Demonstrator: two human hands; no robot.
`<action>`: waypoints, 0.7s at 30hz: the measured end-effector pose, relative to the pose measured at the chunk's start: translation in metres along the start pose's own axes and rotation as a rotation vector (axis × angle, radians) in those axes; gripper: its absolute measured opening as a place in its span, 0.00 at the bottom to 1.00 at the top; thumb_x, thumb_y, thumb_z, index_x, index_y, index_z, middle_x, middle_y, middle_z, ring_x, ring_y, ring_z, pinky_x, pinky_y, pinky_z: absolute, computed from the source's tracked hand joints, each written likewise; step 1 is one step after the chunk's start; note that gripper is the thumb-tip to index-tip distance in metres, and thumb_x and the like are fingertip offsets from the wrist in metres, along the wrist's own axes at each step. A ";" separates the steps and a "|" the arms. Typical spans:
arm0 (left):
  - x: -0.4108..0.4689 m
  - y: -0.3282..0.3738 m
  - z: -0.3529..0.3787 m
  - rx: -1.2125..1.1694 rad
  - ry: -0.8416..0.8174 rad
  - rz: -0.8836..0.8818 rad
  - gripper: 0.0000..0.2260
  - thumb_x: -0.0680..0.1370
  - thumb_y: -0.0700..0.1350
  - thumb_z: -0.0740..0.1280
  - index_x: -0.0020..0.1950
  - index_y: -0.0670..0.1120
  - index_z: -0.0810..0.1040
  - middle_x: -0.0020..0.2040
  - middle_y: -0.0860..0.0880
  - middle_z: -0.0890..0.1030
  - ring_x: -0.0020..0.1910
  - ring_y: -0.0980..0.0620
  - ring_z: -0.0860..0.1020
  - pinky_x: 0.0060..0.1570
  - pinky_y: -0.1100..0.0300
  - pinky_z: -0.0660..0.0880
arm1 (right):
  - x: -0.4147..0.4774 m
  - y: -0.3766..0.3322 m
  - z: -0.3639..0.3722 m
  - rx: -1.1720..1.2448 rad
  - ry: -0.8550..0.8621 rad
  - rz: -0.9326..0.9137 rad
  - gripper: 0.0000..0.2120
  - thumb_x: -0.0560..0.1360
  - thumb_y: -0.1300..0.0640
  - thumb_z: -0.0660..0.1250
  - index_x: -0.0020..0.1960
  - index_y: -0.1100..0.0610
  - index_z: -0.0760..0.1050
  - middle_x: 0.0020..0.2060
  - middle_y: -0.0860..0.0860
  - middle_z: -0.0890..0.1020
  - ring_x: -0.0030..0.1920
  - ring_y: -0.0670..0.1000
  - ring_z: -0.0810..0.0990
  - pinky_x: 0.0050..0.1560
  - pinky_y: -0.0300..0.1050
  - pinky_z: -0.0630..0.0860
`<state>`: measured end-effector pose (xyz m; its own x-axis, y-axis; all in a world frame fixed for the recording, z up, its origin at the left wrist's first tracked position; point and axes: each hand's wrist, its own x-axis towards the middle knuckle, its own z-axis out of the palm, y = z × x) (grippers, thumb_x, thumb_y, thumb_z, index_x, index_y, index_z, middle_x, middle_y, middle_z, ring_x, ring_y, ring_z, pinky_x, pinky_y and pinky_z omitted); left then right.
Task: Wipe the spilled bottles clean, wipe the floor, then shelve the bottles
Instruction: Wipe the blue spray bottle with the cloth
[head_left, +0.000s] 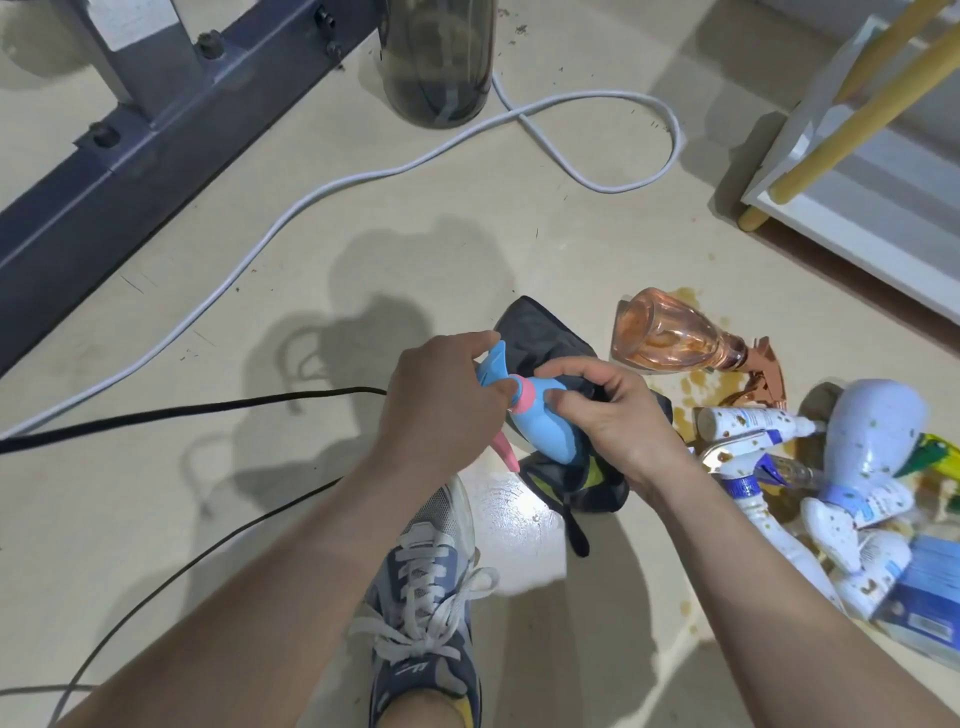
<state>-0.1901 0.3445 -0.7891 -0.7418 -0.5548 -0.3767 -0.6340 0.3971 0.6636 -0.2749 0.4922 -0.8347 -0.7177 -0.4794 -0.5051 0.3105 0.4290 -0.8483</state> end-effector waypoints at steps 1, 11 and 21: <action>0.000 0.000 0.000 0.001 0.000 0.007 0.23 0.72 0.49 0.73 0.67 0.52 0.76 0.57 0.50 0.83 0.57 0.52 0.79 0.58 0.62 0.72 | 0.000 0.001 0.002 -0.009 0.003 -0.009 0.11 0.74 0.68 0.67 0.50 0.55 0.83 0.44 0.49 0.84 0.39 0.42 0.80 0.38 0.34 0.75; -0.004 -0.007 -0.003 -0.056 0.043 -0.048 0.10 0.72 0.45 0.72 0.53 0.55 0.83 0.44 0.52 0.85 0.46 0.56 0.82 0.49 0.63 0.76 | -0.056 0.018 0.052 -0.400 -0.039 -0.361 0.29 0.80 0.42 0.49 0.79 0.49 0.55 0.75 0.38 0.60 0.77 0.38 0.52 0.77 0.42 0.41; -0.007 -0.009 -0.024 -0.141 -0.385 0.105 0.15 0.74 0.48 0.70 0.61 0.57 0.78 0.48 0.57 0.83 0.46 0.59 0.82 0.49 0.63 0.77 | 0.023 0.033 0.011 -0.428 0.351 -0.171 0.18 0.75 0.49 0.50 0.33 0.57 0.68 0.31 0.51 0.75 0.39 0.55 0.73 0.41 0.50 0.69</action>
<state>-0.1735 0.3269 -0.7768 -0.8450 -0.1925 -0.4989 -0.5347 0.3184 0.7828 -0.2743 0.4873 -0.8763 -0.9218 -0.3179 -0.2219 -0.0553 0.6744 -0.7363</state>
